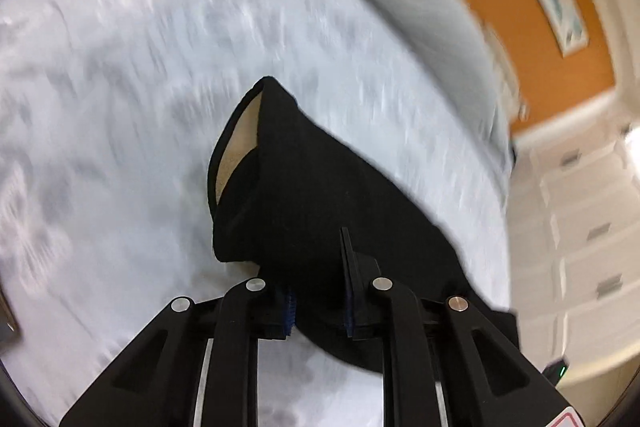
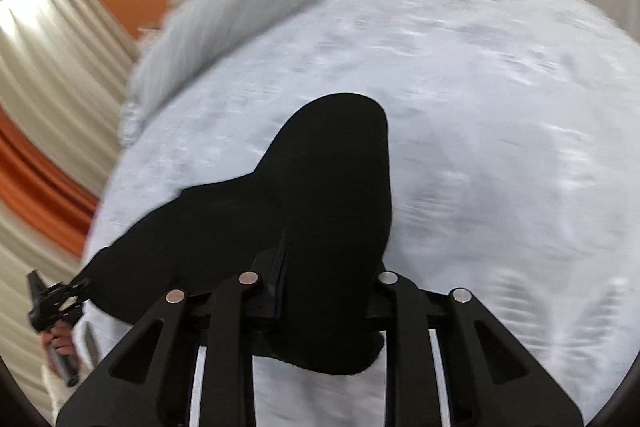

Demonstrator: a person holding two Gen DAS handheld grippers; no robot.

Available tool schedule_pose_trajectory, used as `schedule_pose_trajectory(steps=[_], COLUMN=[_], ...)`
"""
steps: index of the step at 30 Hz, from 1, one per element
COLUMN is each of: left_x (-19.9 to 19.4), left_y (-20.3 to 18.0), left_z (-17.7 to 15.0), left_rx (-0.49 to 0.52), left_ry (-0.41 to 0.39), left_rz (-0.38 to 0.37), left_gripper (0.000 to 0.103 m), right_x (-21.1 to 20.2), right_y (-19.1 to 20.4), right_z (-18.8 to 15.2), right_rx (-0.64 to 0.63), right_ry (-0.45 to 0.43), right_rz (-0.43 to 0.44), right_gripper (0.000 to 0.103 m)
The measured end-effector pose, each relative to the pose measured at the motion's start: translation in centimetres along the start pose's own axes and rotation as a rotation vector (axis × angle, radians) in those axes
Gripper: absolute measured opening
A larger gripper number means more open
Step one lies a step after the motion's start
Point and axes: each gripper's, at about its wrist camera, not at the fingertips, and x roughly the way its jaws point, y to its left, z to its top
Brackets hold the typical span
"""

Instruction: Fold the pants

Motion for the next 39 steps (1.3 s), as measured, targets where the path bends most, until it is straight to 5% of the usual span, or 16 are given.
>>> schedule_pose_trajectory(steps=[3, 4, 6, 9, 11, 15, 19, 21, 23, 24, 25, 29, 32, 35, 38, 39], left_x=[2.9, 3.0, 2.7, 2.4, 2.7, 1.9, 2.9, 3.0, 3.0, 3.2, 3.2, 2.9, 3.0, 3.1, 3.0, 2.9], left_y=[0.0, 0.1, 0.5, 1.1, 1.2, 1.0, 1.0, 1.0, 1.2, 1.2, 1.4, 1.8, 2.0, 2.2, 2.5, 2.6], left_z=[-1.8, -1.8, -1.4, -1.4, -1.4, -2.4, -1.6, -1.5, -1.4, -1.2, -1.1, -1.1, -1.1, -1.1, -1.0, -1.1], left_rx=[0.018, 0.001, -0.058, -0.144, -0.170, -0.144, -0.121, -0.109, -0.098, -0.095, -0.089, -0.060, -0.035, -0.035, -0.060, -0.066], left_ry=[0.059, 0.057, 0.052, 0.044, 0.042, 0.029, 0.031, 0.036, 0.046, 0.049, 0.055, 0.072, 0.083, 0.090, 0.087, 0.080], left_rz=[0.171, 0.179, 0.166, 0.144, 0.144, 0.158, 0.163, 0.161, 0.151, 0.146, 0.136, 0.107, 0.098, 0.088, 0.067, 0.058], left_gripper=[0.018, 0.019, 0.024, 0.028, 0.029, 0.029, 0.030, 0.030, 0.030, 0.030, 0.030, 0.030, 0.031, 0.033, 0.033, 0.030], right_x=[2.6, 2.3, 0.1, -3.2, -2.0, 2.6, 7.9, 9.8, 10.3, 10.0, 9.4, 6.5, 11.4, 11.1, 7.1, 6.3], right_y=[-3.9, -3.9, -1.8, 5.7, 11.5, 16.7, 19.1, 19.5, 20.4, 20.5, 20.6, 22.0, 23.1, 24.0, 23.9, 23.4], right_z=[-1.2, -1.3, -1.2, -2.4, -4.5, -7.6, -9.3, -10.0, -9.9, -9.8, -9.0, -7.3, -9.6, -10.4, -8.2, -7.8], right_rx=[0.054, 0.064, -0.013, -0.352, -0.566, -0.699, -0.700, -0.704, -0.730, -0.725, -0.696, -0.619, -0.662, -0.714, -0.641, -0.615], right_ry=[0.185, 0.176, 0.061, -0.180, -0.175, -0.029, 0.100, 0.138, 0.099, 0.083, 0.065, -0.020, 0.150, 0.111, 0.035, -0.003], right_rz=[-0.148, -0.154, -0.180, -0.225, -0.143, -0.047, -0.034, -0.046, -0.081, -0.096, -0.074, 0.079, 0.063, 0.045, 0.150, 0.151], right_gripper=[0.036, 0.036, 0.037, 0.081, 0.080, 0.080, 0.055, 0.052, 0.041, 0.023, 0.021, 0.020, 0.027, 0.038, 0.048, 0.065])
